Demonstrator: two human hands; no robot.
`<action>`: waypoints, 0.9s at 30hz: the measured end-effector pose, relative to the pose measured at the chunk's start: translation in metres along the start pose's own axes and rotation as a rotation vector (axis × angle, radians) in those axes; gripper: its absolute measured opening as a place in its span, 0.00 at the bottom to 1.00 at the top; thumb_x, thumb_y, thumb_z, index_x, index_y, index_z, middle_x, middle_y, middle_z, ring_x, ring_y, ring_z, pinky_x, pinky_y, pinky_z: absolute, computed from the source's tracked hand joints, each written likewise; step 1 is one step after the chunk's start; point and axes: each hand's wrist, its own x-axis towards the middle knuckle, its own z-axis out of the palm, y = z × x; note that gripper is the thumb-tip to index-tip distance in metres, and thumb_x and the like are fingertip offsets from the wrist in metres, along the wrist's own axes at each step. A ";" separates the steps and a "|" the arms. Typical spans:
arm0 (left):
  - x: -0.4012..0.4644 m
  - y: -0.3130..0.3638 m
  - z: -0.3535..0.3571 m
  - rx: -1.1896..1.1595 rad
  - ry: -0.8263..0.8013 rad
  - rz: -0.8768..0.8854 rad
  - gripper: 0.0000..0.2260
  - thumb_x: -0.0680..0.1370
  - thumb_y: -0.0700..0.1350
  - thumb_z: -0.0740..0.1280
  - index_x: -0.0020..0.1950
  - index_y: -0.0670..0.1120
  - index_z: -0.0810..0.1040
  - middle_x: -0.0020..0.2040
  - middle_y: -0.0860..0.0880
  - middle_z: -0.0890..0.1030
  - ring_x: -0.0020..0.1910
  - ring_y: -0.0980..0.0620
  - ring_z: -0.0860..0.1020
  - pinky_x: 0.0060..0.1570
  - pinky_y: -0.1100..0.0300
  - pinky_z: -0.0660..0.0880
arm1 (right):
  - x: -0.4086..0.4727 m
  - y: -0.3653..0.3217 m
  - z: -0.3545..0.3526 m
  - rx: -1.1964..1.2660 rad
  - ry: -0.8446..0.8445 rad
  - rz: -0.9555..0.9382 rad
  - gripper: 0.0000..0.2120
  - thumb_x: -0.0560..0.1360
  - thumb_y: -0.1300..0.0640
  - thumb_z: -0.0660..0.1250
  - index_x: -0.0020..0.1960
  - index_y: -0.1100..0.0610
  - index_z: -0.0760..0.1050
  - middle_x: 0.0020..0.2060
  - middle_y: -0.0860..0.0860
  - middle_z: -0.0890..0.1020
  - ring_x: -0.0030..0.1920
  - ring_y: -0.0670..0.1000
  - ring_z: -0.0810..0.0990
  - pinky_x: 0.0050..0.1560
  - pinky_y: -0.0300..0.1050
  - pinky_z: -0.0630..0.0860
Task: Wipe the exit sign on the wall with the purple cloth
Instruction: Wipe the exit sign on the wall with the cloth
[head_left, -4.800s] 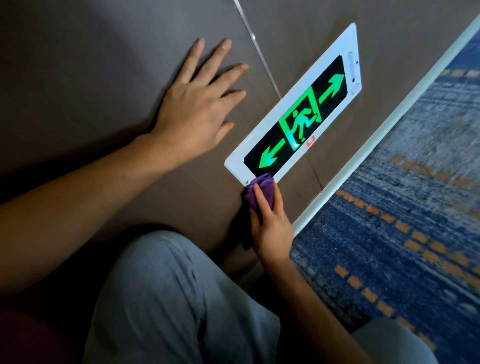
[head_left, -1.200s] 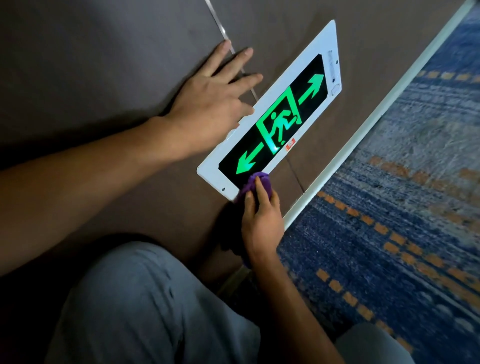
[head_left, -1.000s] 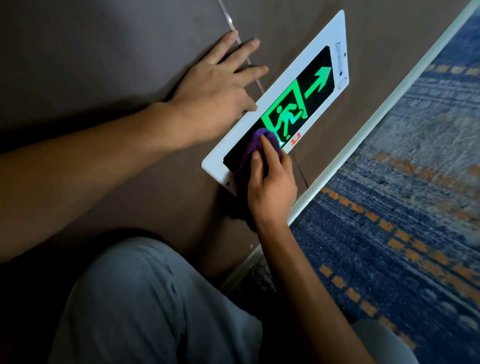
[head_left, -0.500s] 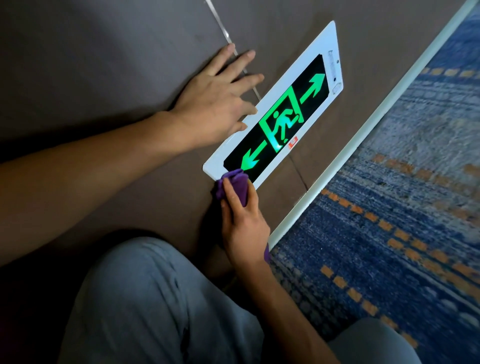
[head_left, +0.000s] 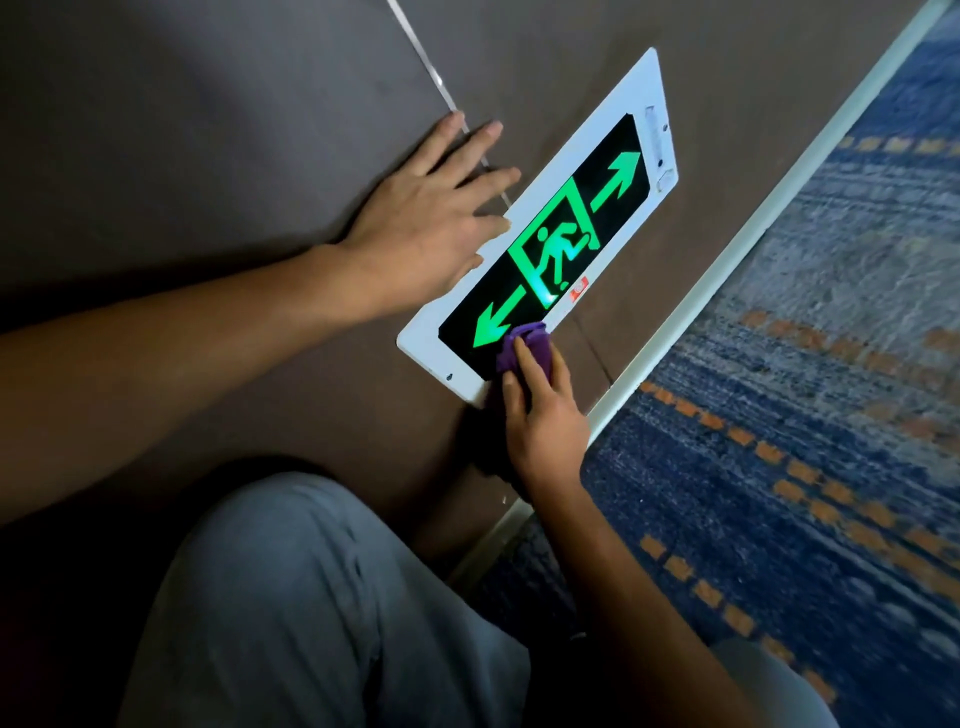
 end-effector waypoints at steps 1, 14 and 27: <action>0.000 -0.002 0.001 -0.009 0.016 0.004 0.21 0.82 0.53 0.64 0.75 0.50 0.75 0.82 0.44 0.62 0.83 0.35 0.50 0.80 0.37 0.46 | -0.009 0.002 0.004 0.022 -0.020 0.013 0.20 0.83 0.44 0.62 0.75 0.39 0.71 0.77 0.45 0.68 0.60 0.58 0.82 0.56 0.48 0.79; 0.043 -0.006 -0.006 -0.034 0.052 0.011 0.21 0.83 0.55 0.64 0.74 0.50 0.75 0.81 0.44 0.64 0.83 0.38 0.53 0.81 0.42 0.46 | 0.098 0.039 -0.037 0.090 0.093 0.089 0.23 0.83 0.41 0.57 0.78 0.37 0.62 0.77 0.46 0.69 0.67 0.56 0.77 0.55 0.44 0.69; 0.070 -0.012 -0.010 -0.106 0.046 0.053 0.20 0.77 0.49 0.74 0.68 0.47 0.81 0.78 0.41 0.70 0.81 0.35 0.59 0.80 0.37 0.51 | 0.044 0.037 -0.025 0.117 0.006 0.040 0.18 0.80 0.45 0.66 0.69 0.39 0.77 0.73 0.41 0.75 0.58 0.44 0.80 0.46 0.34 0.71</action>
